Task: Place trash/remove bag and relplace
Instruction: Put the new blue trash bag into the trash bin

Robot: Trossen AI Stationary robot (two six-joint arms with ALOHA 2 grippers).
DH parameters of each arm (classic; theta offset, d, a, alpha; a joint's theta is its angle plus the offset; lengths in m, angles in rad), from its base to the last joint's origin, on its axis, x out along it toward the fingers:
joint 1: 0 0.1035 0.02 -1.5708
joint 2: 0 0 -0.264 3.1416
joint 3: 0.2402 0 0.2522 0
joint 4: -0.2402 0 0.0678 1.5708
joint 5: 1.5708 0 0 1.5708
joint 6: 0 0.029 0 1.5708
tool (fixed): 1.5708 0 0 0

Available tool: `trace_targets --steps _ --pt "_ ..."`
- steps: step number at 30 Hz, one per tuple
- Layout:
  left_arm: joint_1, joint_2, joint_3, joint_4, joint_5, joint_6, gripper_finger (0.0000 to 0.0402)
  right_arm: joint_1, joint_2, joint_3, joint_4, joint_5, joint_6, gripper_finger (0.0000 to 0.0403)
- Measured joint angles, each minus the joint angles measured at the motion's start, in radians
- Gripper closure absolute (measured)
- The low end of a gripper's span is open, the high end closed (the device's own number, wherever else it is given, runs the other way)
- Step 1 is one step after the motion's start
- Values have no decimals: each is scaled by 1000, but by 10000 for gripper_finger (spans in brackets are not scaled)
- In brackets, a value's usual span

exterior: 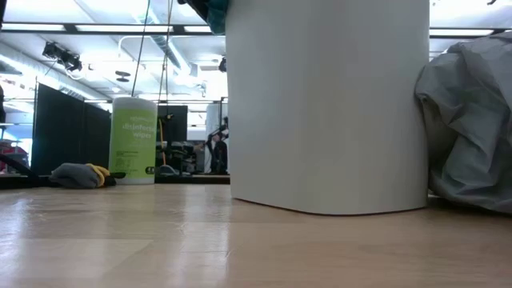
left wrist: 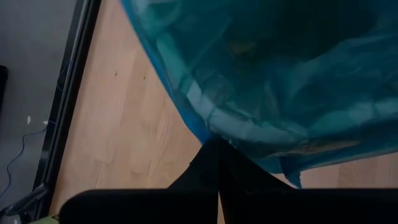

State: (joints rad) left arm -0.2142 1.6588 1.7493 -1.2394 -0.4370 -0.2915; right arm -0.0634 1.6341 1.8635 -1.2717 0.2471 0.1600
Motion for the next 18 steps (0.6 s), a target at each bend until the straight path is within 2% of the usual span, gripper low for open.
trace_targets --steps 5,10,15,18 --pt "0 0 0 -23 0 -6 400 -21 0 -22 -8 -78 -31 403" --pt "0 0 0 -21 0 -13 400 -52 0 -22 -6 -203 -56 403" --pt "-2 -1 -28 45 0 -39 400 -84 0 -22 -8 -339 -85 403" --pt "-5 0 -47 74 0 -41 400 -96 0 -22 -16 -362 -92 403"
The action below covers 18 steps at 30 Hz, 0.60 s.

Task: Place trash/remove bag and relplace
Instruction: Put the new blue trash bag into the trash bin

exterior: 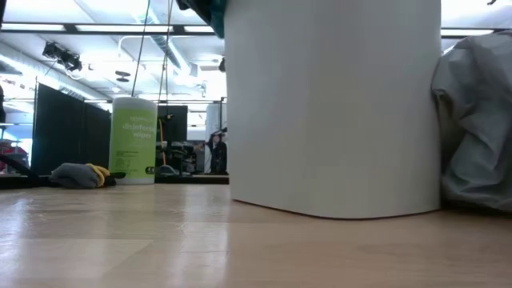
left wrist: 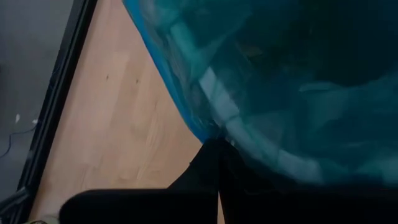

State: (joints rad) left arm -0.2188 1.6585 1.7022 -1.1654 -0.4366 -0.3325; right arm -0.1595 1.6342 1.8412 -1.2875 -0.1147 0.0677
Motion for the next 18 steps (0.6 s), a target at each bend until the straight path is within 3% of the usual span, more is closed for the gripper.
trace_targets --steps 13,18 --pt "-1 0 -4 0 0 -16 400 -44 0 0 -31 -180 -36 403" --pt "0 0 -4 -5 0 -16 400 -49 0 -48 -49 -189 -44 403"
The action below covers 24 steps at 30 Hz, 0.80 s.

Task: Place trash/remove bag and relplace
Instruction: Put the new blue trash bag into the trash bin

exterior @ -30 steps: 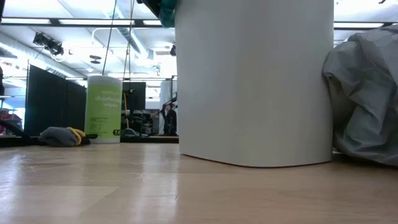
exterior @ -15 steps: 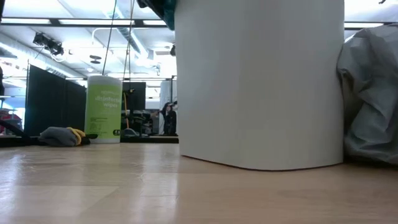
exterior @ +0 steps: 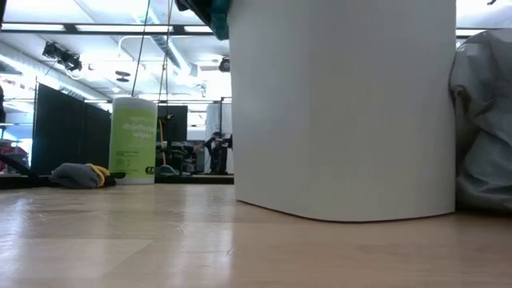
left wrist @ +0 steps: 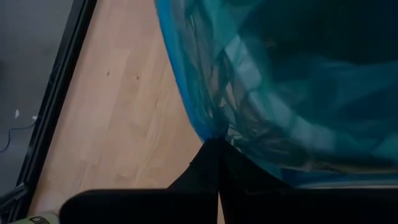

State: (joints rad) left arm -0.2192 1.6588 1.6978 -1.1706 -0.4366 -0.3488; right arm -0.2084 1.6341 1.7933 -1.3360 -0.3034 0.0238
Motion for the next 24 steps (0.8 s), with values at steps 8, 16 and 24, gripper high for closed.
trace_targets --steps 8,16,24 --pt "0 0 0 -2 0 1 400 1 1 -95 19 -68 -8 403" --pt "0 0 0 -2 0 1 400 -18 -9 -96 20 -68 -5 403" --pt "0 0 0 -2 0 1 400 -78 -147 -96 13 22 56 403"
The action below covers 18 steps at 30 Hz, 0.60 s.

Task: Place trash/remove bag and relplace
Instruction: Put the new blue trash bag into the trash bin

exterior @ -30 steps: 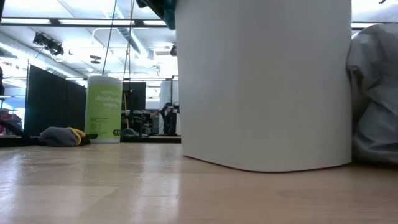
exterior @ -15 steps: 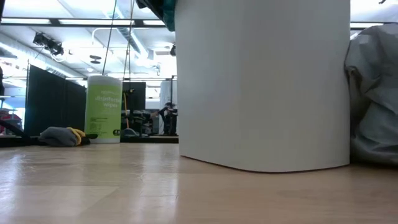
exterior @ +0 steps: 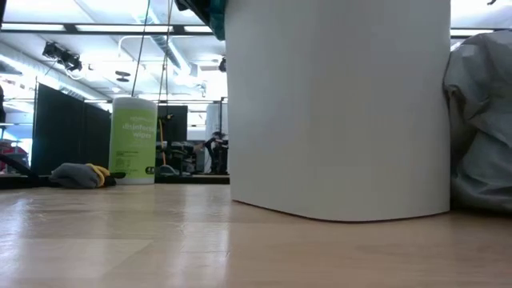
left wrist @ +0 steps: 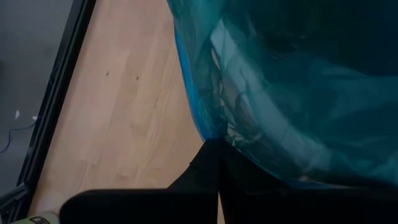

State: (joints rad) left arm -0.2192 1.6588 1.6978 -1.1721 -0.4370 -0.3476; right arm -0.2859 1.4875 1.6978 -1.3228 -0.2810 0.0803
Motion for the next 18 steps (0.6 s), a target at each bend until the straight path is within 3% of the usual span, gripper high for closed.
trace_targets --steps 5,8,12,18 --pt "0 0 0 3 0 -1 400 -27 -120 0 13 147 133 403" --pt "0 0 0 3 0 -8 400 45 -185 0 64 237 252 403" --pt "0 0 0 2 0 -23 400 306 -242 1 226 397 350 403" --pt "0 0 0 2 0 -24 400 771 -137 3 495 827 405 403"
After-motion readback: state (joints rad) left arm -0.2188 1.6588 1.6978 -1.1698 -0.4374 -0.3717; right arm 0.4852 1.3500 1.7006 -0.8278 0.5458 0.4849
